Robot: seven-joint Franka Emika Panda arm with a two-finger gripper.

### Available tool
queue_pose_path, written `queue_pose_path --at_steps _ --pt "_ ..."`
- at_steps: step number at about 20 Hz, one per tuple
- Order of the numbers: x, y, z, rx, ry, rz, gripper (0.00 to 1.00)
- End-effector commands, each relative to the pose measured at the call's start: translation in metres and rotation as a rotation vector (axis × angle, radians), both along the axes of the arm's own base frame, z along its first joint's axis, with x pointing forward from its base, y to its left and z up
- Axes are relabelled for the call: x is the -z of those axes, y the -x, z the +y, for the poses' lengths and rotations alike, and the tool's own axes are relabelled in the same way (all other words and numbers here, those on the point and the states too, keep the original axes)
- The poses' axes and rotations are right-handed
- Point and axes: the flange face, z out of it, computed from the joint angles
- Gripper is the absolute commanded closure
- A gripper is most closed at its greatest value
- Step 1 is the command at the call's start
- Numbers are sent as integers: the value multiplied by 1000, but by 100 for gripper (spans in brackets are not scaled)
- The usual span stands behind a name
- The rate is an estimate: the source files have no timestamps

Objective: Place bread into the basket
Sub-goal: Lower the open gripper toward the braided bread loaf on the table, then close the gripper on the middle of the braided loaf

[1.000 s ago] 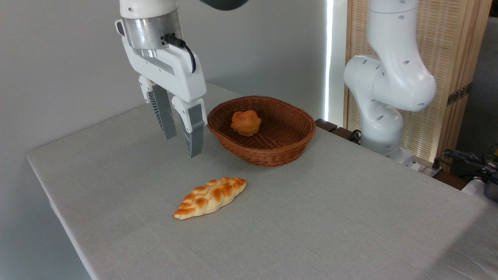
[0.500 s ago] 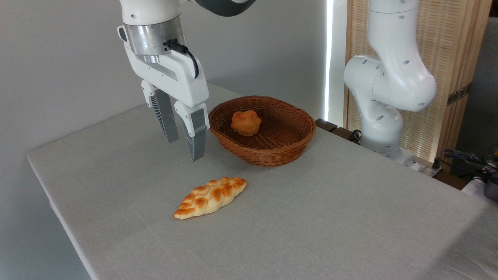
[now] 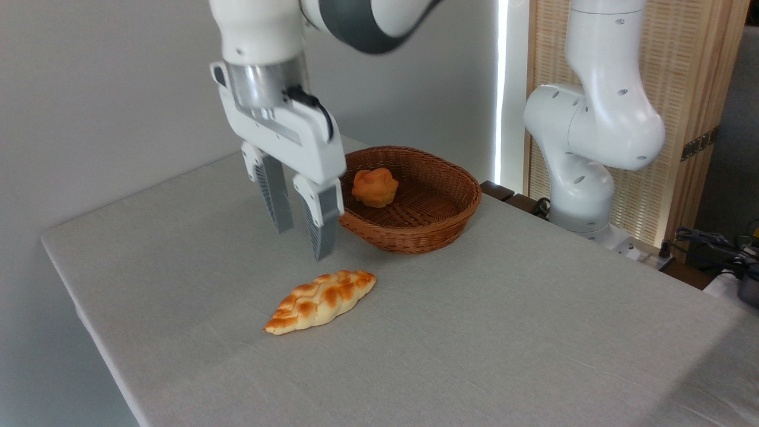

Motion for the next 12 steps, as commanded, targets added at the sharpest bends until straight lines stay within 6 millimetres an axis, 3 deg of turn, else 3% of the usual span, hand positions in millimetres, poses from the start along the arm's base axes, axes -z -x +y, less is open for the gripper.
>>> queue_pose_path --at_steps 1,7,12 --pt "43 30 7 -13 -10 -33 0" --pt "74 30 -1 -2 -5 -37 0" --pt "86 28 -6 54 -3 -16 0"
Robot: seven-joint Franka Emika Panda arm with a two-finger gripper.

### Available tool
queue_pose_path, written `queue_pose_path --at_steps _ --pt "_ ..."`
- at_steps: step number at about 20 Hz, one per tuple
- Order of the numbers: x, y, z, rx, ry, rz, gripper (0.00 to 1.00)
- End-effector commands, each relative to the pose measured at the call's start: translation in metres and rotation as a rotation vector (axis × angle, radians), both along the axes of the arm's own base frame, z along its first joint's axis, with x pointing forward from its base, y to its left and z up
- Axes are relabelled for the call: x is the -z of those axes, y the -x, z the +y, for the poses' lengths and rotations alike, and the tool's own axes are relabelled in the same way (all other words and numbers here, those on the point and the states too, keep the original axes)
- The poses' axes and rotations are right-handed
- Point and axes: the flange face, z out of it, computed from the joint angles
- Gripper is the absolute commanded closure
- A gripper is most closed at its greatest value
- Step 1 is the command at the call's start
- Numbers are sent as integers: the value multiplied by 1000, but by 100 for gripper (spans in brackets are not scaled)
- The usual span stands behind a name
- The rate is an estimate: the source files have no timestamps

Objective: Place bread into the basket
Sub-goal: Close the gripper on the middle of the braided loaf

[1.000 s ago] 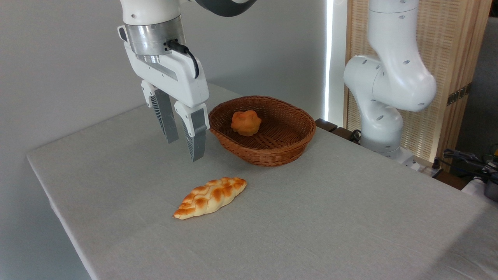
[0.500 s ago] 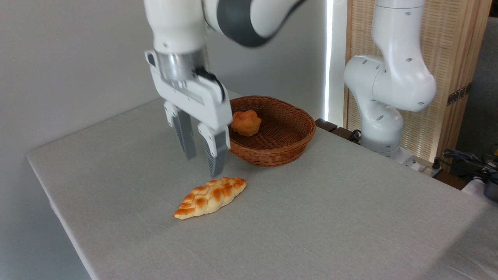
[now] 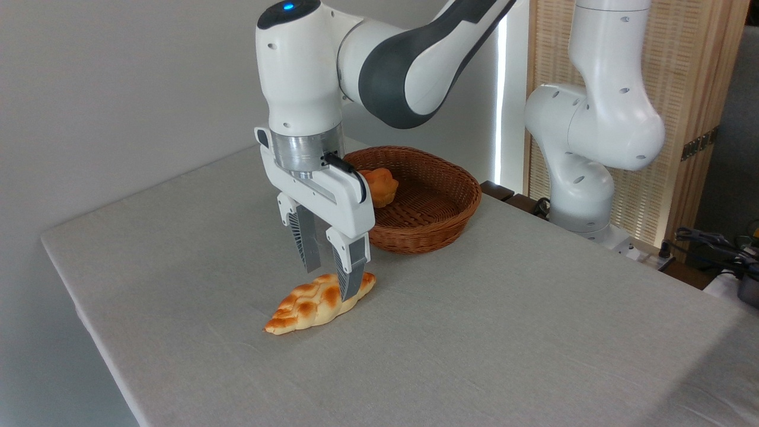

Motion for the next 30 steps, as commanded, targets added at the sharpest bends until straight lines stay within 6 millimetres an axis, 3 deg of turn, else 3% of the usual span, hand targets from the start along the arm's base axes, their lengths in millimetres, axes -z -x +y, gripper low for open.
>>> queue_pose_path --at_steps 1,10,14,19,21,22,23,26,30 --pt "8 0 -3 35 3 -4 0" --pt "28 -1 -16 60 1 29 0" --pt "42 -3 -33 90 -1 25 0" --pt "47 -5 -34 100 -1 26 0" --pt "47 -5 -34 140 -2 26 11" --pt "48 -5 -33 156 -2 26 27" --pt "48 -5 -33 161 -2 28 30" --pt "49 -6 -33 163 -2 29 56" --pt "50 -6 -33 164 -3 30 65"
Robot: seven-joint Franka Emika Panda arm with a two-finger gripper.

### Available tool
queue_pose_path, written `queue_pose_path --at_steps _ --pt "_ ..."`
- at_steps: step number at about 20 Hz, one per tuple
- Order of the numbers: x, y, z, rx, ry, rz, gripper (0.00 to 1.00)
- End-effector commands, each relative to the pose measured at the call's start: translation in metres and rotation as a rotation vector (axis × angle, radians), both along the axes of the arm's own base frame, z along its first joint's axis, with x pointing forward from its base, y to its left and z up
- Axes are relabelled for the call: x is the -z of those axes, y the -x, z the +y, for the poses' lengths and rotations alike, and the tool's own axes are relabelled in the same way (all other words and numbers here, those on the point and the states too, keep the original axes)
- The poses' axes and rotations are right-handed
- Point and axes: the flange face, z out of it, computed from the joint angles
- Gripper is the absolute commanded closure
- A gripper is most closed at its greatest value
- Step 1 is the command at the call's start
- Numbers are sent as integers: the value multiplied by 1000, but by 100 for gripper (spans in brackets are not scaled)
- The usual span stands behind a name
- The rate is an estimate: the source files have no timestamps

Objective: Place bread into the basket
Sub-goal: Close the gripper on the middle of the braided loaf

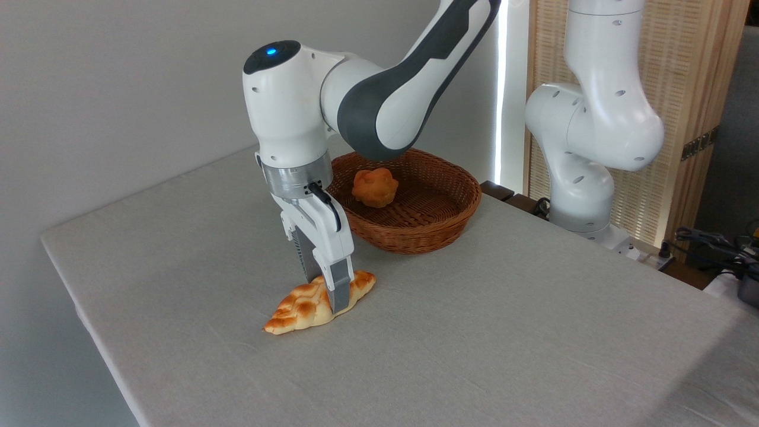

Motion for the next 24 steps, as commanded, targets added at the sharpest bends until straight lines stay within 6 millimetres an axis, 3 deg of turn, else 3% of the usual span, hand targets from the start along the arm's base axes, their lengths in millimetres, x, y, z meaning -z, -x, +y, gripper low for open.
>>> queue_pose_path --at_steps 1,19,24 --pt "2 -1 1 18 7 -11 65" --pt "1 -1 1 25 7 -6 65" --pt "-14 -7 -1 2 31 -23 65"
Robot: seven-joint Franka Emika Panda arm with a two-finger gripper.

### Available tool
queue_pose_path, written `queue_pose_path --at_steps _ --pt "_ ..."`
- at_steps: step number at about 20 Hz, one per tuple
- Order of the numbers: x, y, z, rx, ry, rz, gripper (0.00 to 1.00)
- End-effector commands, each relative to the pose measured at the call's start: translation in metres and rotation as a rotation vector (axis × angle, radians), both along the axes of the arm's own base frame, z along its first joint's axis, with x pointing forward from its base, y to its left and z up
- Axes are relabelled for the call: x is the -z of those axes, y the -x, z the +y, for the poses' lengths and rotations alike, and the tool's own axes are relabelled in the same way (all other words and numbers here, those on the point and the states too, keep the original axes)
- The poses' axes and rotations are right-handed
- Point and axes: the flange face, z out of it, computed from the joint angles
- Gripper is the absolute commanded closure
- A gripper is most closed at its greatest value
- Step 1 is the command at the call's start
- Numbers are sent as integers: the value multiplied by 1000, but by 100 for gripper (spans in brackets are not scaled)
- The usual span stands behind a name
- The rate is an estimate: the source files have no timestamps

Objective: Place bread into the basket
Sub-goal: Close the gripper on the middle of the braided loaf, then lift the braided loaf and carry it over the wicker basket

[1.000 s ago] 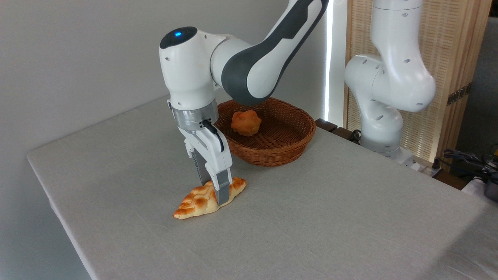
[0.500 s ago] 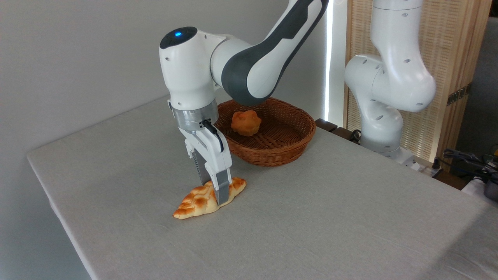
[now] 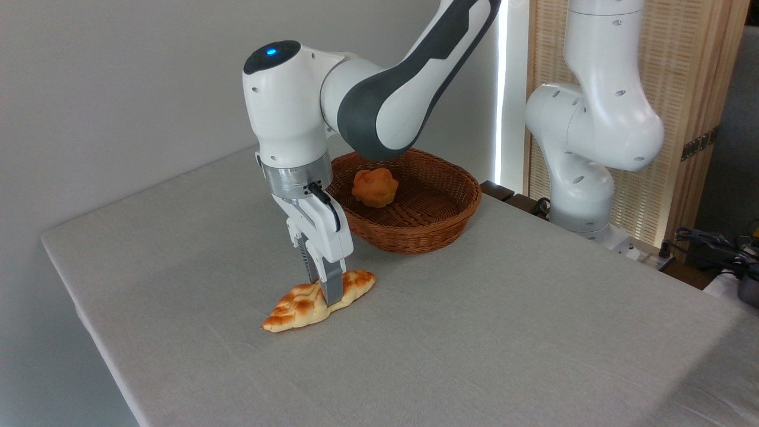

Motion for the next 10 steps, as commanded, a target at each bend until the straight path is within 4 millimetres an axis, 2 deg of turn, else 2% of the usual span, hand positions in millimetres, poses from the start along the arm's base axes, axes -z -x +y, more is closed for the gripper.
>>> queue_pose_path --at_steps 1,5,8,9,10 --pt "-18 -7 -2 -12 46 -20 65" --pt "-68 -9 -4 -79 159 -24 64" --pt "-116 20 -4 -76 209 -19 64" --pt "-122 27 -4 -69 210 -10 64" --pt "-136 42 -4 -53 210 11 64"
